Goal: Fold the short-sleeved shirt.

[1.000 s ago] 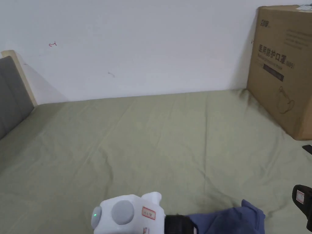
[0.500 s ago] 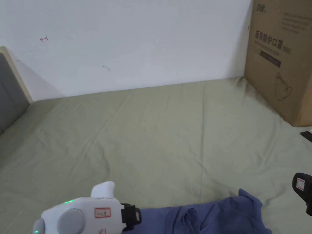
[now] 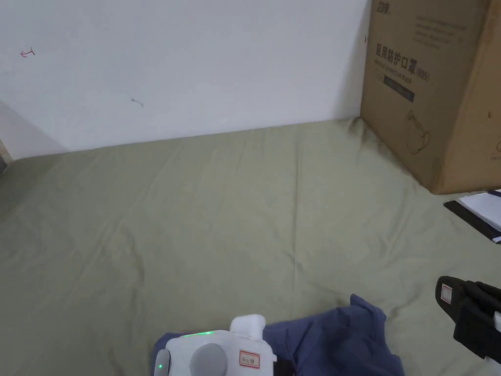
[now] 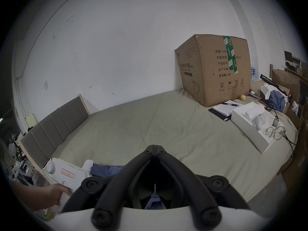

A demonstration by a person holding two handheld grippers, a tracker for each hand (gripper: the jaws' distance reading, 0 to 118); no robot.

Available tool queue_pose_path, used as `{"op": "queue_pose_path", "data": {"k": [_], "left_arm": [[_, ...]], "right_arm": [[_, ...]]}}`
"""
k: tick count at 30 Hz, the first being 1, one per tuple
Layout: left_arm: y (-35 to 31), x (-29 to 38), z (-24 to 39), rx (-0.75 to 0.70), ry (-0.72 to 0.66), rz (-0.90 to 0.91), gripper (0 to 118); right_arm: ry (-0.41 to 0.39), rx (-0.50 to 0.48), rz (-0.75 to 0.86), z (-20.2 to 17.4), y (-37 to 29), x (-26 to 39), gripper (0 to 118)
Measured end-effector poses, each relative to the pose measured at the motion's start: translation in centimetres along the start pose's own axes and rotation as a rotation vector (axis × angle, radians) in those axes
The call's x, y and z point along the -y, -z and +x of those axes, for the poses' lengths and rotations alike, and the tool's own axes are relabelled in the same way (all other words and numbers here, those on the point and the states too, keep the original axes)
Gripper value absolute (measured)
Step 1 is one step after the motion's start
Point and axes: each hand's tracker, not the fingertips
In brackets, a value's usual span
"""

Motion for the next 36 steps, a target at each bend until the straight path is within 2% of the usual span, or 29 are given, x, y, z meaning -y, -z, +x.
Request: {"op": "queue_pose_path", "data": {"k": [2,3,4,7,12,14,16,17,20,21,24,28,30,31,33,34,35,36], "left_arm": [[-1.5,0.1,-0.6,0.318,-0.040,-0.021,0],[-2.4,0.4,-0.7,0.430,-0.064,-0.017,0],[-3.6,0.6,-0.9,0.474,-0.063,0.011,0],[-8.1,0.5,-3.1,0.385,-0.039,0.154,0],[-14.2,-1.8,-13.2,0.051,-0.075,0.185,0],[-15.6,-1.8,-17.3,0.030,-0.134,0.171,0],[-16.4,-1.1,-21.0,0.101,-0.223,0.154,5],[-16.6,-0.7,-22.5,0.156,-0.255,0.151,27],[-16.1,0.6,-25.9,0.292,-0.317,0.121,118],[-16.2,1.3,-24.5,0.356,-0.327,0.169,116],[-13.9,2.1,-26.2,0.425,-0.367,0.173,118],[-8.6,3.1,-27.3,0.554,-0.475,0.047,118],[-7.7,2.4,-26.1,0.637,-0.430,0.128,118],[-6.9,2.0,-25.7,0.671,-0.450,0.108,118],[-5.5,1.6,-24.4,0.618,-0.463,0.082,117],[-5.2,1.3,-23.8,0.591,-0.437,0.080,110],[-5.4,1.0,-23.1,0.534,-0.380,0.096,70],[-5.8,0.7,-22.6,0.442,-0.348,0.112,11]], "right_arm": [[-0.001,-0.003,-0.006,-0.1,0.3,-0.1,0],[-0.004,-0.005,-0.009,-0.2,0.4,-0.2,0],[-0.007,-0.006,-0.011,-0.4,0.5,-0.3,0],[-0.012,-0.013,-0.008,-0.7,0.4,-0.6,0],[-0.030,-0.023,-0.009,-1.6,0.5,-1.3,0],[-0.047,-0.024,-0.016,-2.1,0.9,-1.4,0],[-0.054,-0.027,-0.025,-2.7,1.3,-1.4,0],[-0.055,-0.031,-0.030,-3.0,1.5,-1.3,0],[-0.060,-0.039,-0.047,-3.9,2.2,-1.1,0],[-0.065,-0.042,-0.056,-4.2,2.4,-1.0,0],[-0.078,-0.041,-0.071,-5.0,3.0,-0.8,0],[-0.060,-0.045,-0.092,-5.6,3.6,-0.9,0],[-0.055,-0.041,-0.099,-5.8,4.0,-1.0,0],[-0.054,-0.040,-0.099,-5.9,4.1,-0.9,0],[-0.057,-0.040,-0.105,-6.1,4.5,-0.8,0],[-0.061,-0.038,-0.111,-6.2,4.7,-0.7,0],[-0.064,-0.038,-0.117,-6.4,4.8,-0.6,0],[-0.066,-0.040,-0.120,-6.3,4.8,-0.3,0]]}}
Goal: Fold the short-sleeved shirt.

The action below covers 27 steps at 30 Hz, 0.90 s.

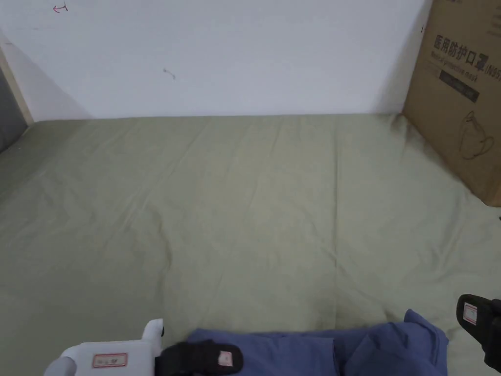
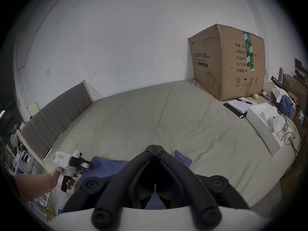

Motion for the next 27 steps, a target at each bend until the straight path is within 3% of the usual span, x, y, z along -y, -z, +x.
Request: {"op": "queue_pose_path", "data": {"k": [2,3,4,8,12,16,18,21,24,27], "left_arm": [[1.2,0.5,-0.2,-0.316,0.021,0.010,5],[0.9,1.0,-1.1,-0.267,-0.044,0.007,5],[0.7,0.9,-0.4,-0.123,-0.093,0.063,5],[0.3,1.1,5.3,-0.369,0.161,0.023,5],[-4.0,0.8,10.4,-0.610,0.278,0.057,5],[-7.5,0.9,15.0,-0.914,0.307,0.102,5],[-7.9,1.2,16.6,-1.035,0.422,0.086,5],[-6.6,1.4,18.1,-1.016,0.393,0.061,5],[-3.9,1.5,19.7,-0.830,0.305,0.047,5],[0.3,1.1,20.4,-0.784,0.293,0.013,5]], "right_arm": [[-0.001,-0.011,-0.007,-0.1,-0.1,0.3,0],[-0.002,-0.017,-0.010,-0.2,-0.2,0.4,0],[-0.004,-0.020,-0.013,-0.3,-0.3,0.4,0],[-0.013,-0.048,-0.004,0.0,-0.7,0.1,0],[0.024,-0.064,0.038,0.4,-1.0,-0.5,0],[0.055,-0.126,0.067,0.6,-1.8,-0.8,0],[0.059,-0.143,0.073,0.8,-2.2,-0.9,0],[0.067,-0.154,0.077,1.1,-2.7,-0.6,0],[0.102,-0.161,0.066,2.0,-3.2,-0.4,0],[0.143,-0.160,0.060,3.1,-3.6,-0.2,0]]}}
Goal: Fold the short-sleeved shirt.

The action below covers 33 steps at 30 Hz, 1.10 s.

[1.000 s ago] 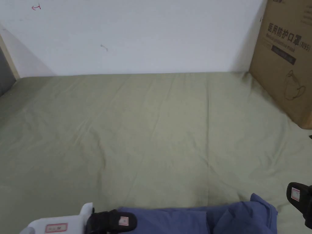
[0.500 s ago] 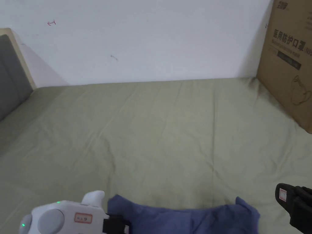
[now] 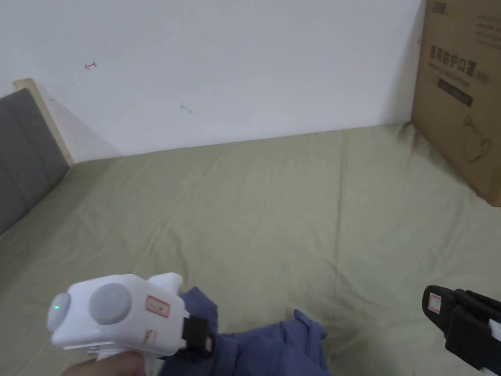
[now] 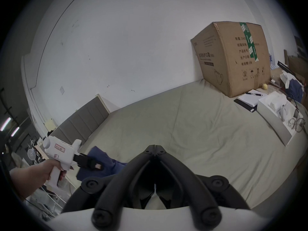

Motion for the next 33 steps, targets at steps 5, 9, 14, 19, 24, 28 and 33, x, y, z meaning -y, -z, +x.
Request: {"op": "queue_pose_path", "data": {"k": [5,9,14,19,24,28,33], "left_arm": [[5.4,-0.5,6.1,0.161,-0.027,-0.109,6],[9.1,-0.4,8.3,0.301,-0.145,-0.188,59],[7.5,-0.2,8.6,0.486,-0.167,-0.080,117],[2.1,-0.6,6.8,0.299,-0.005,0.070,118],[2.5,1.3,8.5,0.183,0.238,0.044,60],[6.9,2.6,11.6,0.154,0.330,-0.039,0],[14.4,4.1,15.3,0.121,0.406,-0.152,0]], "right_arm": [[-0.018,0.078,0.008,1.1,-1.0,-0.1,0],[0.043,0.092,0.007,2.4,-1.2,-0.1,0],[0.061,0.103,-0.004,2.7,-0.9,0.1,0],[0.023,0.081,0.004,2.6,-0.4,0.2,0],[0.000,0.108,0.059,3.1,-0.9,0.0,0],[-0.039,0.155,0.104,4.2,-2.1,-0.8,0],[-0.047,0.214,0.109,5.8,-3.3,-1.8,0]]}}
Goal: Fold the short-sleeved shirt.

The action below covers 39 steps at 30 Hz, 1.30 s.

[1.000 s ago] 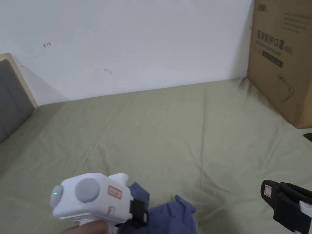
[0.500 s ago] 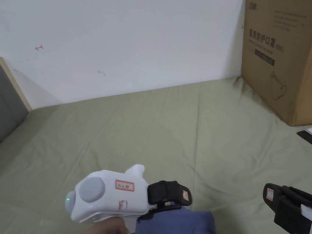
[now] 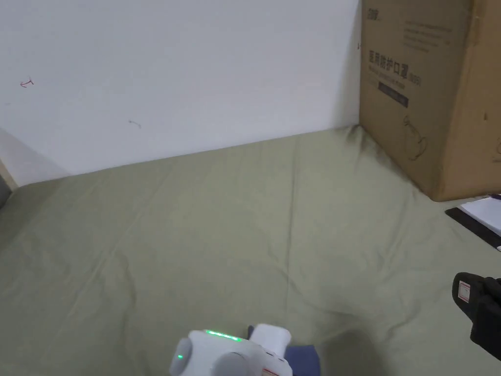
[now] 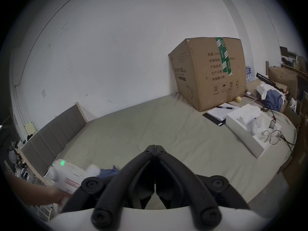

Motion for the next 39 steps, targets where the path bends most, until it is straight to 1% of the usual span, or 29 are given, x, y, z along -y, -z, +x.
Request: {"op": "queue_pose_path", "data": {"k": [3,4,6,7,9,10,11,13,14,15,17,18,20,21,22,23,24,25,26,27,29,30,33,35,36,38,39], "left_arm": [[4.0,0.2,0.5,-0.060,0.002,-0.090,0],[4.1,0.1,0.6,-0.058,-0.002,-0.059,0],[3.2,-0.4,1.0,-0.057,-0.019,-0.055,0],[2.2,-0.4,1.0,-0.018,-0.018,-0.042,0],[-1.7,0.4,0.2,0.215,-0.095,0.116,0],[-3.8,1.1,-0.1,0.263,-0.140,0.191,0],[-6.0,1.9,-0.3,0.256,-0.173,0.278,0],[-10.9,3.7,-1.2,0.191,-0.184,0.423,0],[-13.4,4.9,-1.4,0.124,-0.161,0.514,0],[-16.1,6.7,-1.4,0.033,-0.144,0.656,0],[-20.2,10.2,-1.7,-0.086,-0.118,0.927,0],[-21.9,11.7,-1.8,-0.135,-0.132,1.019,0],[-24.1,14.0,-1.8,-0.243,-0.210,1.120,0],[-24.6,14.6,-2.2,-0.304,-0.258,1.154,0],[-25.0,15.2,-2.4,-0.362,-0.273,1.166,0],[-25.3,15.9,-2.7,-0.397,-0.259,1.206,0],[-25.4,16.1,-2.9,-0.447,-0.218,1.219,0],[-25.4,16.3,-2.8,-0.510,-0.196,1.230,0],[-25.5,16.7,-2.7,-0.544,-0.192,1.250,0],[-25.6,17.1,-2.8,-0.519,-0.197,1.265,0],[-25.4,17.5,-2.8,-0.511,-0.217,1.278,0],[-25.2,17.7,-2.8,-0.516,-0.212,1.267,0],[-24.4,17.9,-2.3,-0.606,-0.132,1.212,0],[-24.1,18.1,-2.5,-0.577,-0.153,1.210,0],[-24.0,18.2,-2.6,-0.551,-0.167,1.206,0],[-23.8,18.2,-2.8,-0.540,-0.189,1.198,0],[-23.7,18.1,-3.1,-0.538,-0.202,1.190,0]], "right_arm": [[-0.009,0.027,-0.005,0.4,-0.2,-0.1,0],[-0.006,0.031,-0.005,0.4,-0.4,-0.1,0],[0.012,0.018,0.006,0.3,-0.9,0.0,0],[0.019,0.006,0.008,0.1,-1.0,0.1,0],[0.023,-0.016,0.010,-0.5,-1.4,0.1,0],[0.020,-0.028,0.011,-0.9,-1.6,0.0,0],[0.013,-0.047,0.015,-1.4,-1.9,-0.1,0],[-0.010,-0.101,0.034,-2.5,-2.7,-0.5,0],[-0.024,-0.117,0.050,-3.2,-3.2,-0.8,0],[-0.043,-0.130,0.074,-3.9,-3.8,-1.2,0],[-0.084,-0.158,0.137,-5.2,-4.9,-1.7,0],[-0.111,-0.149,0.176,-6.0,-5.4,-1.9,0],[-0.169,-0.127,0.266,-7.2,-5.8,-1.6,0],[-0.183,-0.134,0.326,-7.6,-6.0,-1.3,0],[-0.161,-0.180,0.398,-7.4,-6.0,-0.8,0],[-0.134,-0.204,0.477,-7.2,-6.0,-0.2,0],[-0.131,-0.131,0.548,-7.5,-5.8,0.4,0],[-0.156,-0.063,0.568,-8.0,-5.6,0.6,0],[-0.174,-0.006,0.547,-8.3,-5.6,0.7,0],[-0.176,0.023,0.512,-8.5,-5.5,0.8,0],[-0.160,0.014,0.456,-8.4,-5.1,1.2,0],[-0.169,0.024,0.446,-8.4,-5.2,1.5,0],[-0.198,0.061,0.452,-8.5,-5.5,2.4,0],[-0.194,0.069,0.456,-8.3,-5.6,2.5,0],[-0.171,0.065,0.457,-8.1,-5.6,2.4,0],[-0.077,0.016,0.431,-7.8,-5.9,2.0,0],[-0.050,-0.003,0.412,-7.7,-5.9,1.6,0]]}}
